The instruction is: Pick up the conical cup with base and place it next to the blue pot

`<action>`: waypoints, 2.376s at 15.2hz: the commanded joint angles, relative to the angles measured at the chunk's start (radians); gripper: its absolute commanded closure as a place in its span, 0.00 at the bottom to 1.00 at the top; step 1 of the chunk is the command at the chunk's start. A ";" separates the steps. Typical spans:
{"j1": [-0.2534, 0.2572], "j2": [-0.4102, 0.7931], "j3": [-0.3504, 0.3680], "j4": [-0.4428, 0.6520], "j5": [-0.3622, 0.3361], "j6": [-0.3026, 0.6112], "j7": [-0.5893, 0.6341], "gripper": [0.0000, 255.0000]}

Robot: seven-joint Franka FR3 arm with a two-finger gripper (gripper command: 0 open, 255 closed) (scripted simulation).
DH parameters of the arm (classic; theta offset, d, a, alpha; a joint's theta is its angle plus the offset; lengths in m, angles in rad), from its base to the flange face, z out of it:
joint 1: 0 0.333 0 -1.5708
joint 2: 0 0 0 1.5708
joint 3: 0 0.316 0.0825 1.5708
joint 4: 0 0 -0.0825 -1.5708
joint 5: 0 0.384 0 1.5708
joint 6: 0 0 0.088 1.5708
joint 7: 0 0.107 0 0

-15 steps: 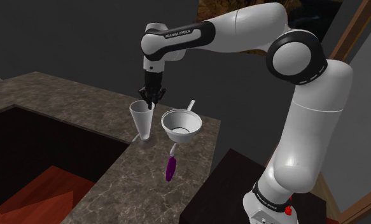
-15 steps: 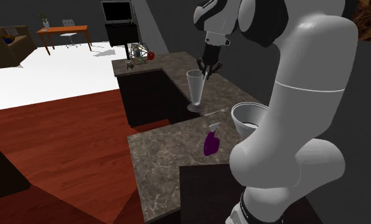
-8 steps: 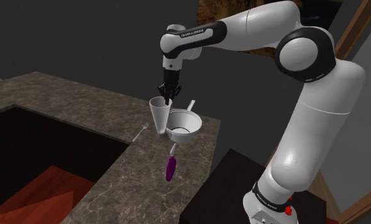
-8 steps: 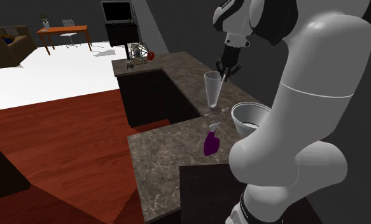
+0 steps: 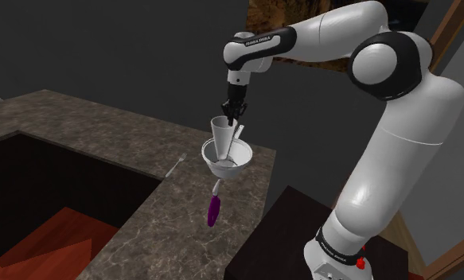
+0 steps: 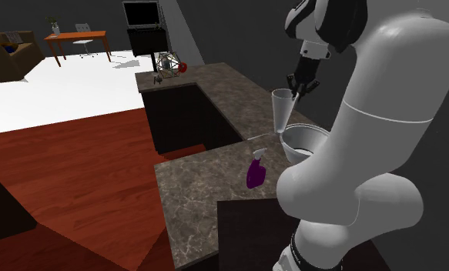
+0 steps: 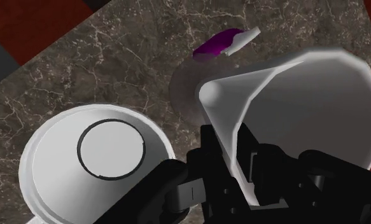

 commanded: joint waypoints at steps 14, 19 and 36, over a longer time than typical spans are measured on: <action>-0.187 0.070 -0.162 0.102 -0.031 -0.074 -0.335 1.00; -0.257 0.144 -0.209 0.198 -0.025 -0.110 -0.448 1.00; -0.319 0.262 -0.233 0.181 0.005 0.011 -0.554 1.00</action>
